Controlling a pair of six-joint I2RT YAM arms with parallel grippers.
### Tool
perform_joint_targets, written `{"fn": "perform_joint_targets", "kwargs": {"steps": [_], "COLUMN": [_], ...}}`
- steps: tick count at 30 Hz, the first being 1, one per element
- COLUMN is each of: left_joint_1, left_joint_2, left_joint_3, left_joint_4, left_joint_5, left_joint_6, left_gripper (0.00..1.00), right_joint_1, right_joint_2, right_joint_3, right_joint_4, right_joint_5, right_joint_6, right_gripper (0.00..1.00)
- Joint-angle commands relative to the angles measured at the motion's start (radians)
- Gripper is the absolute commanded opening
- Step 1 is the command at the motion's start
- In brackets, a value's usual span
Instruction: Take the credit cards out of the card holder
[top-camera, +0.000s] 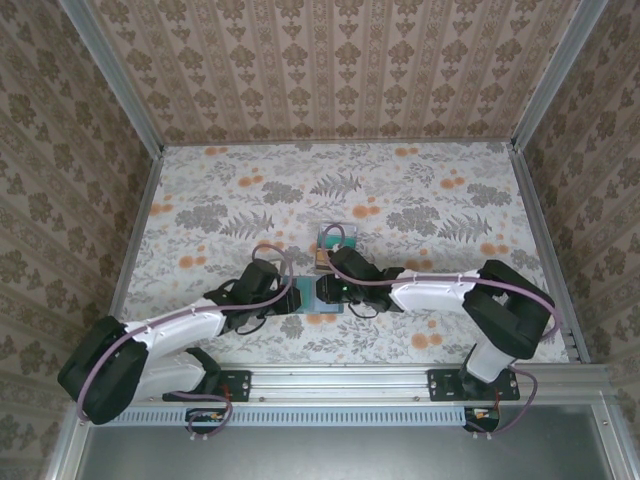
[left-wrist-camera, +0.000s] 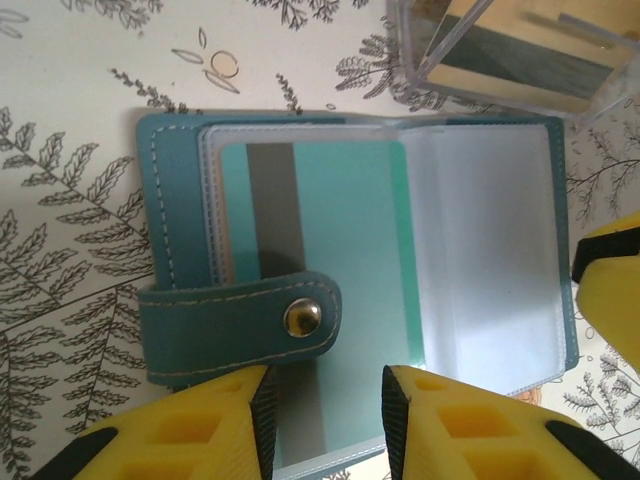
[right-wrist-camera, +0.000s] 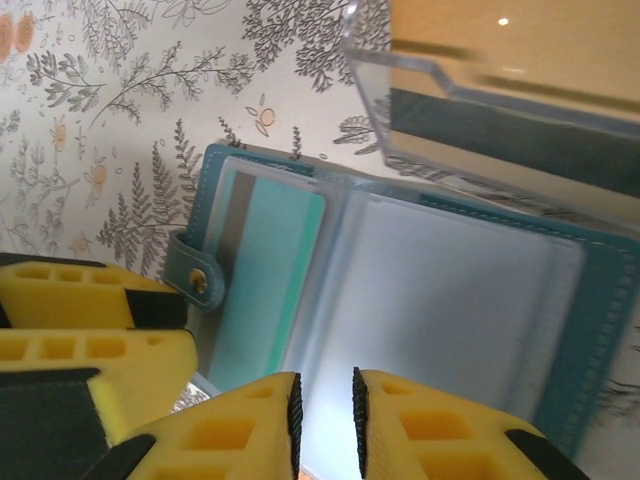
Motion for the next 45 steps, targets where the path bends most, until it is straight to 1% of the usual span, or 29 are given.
{"fn": "perform_joint_targets", "kwargs": {"steps": [1, 9, 16, 25, 29, 33, 37, 41, 45], "left_joint_1": [0.013, 0.023, 0.022, 0.019, 0.018, 0.016, 0.017, 0.024, 0.029], "left_joint_2": [-0.007, 0.000, 0.007, 0.005, 0.007, 0.006, -0.003, 0.004, 0.007], "left_joint_3": [-0.022, -0.052, -0.063, -0.064, -0.063, -0.061, -0.057, -0.050, -0.058], "left_joint_4": [0.018, 0.039, 0.063, 0.065, 0.063, 0.056, 0.021, -0.027, -0.025], "left_joint_5": [0.010, 0.015, 0.030, 0.029, 0.029, 0.026, -0.003, -0.040, -0.040], "left_joint_6": [0.005, -0.005, -0.017, -0.021, -0.021, -0.026, -0.034, -0.039, -0.046], "left_gripper": [0.35, 0.32, 0.31, 0.30, 0.29, 0.26, 0.22, 0.14, 0.12], "right_joint_1": [0.007, 0.011, 0.012, 0.013, 0.012, 0.012, 0.007, -0.008, -0.027], "right_joint_2": [0.047, 0.138, 0.169, 0.202, 0.209, 0.197, 0.160, 0.115, 0.075], "right_joint_3": [0.044, 0.076, 0.082, 0.087, 0.089, 0.079, 0.053, 0.016, -0.018], "right_joint_4": [0.059, 0.098, 0.088, 0.116, 0.127, 0.126, 0.109, 0.103, 0.091], "right_joint_5": [-0.046, -0.086, -0.084, -0.110, -0.119, -0.110, -0.083, -0.074, -0.068], "right_joint_6": [0.069, 0.134, 0.154, 0.163, 0.168, 0.173, 0.174, 0.174, 0.171], "right_gripper": [0.24, 0.22, 0.22, 0.21, 0.16, 0.01, 0.00, 0.00, 0.00]}}
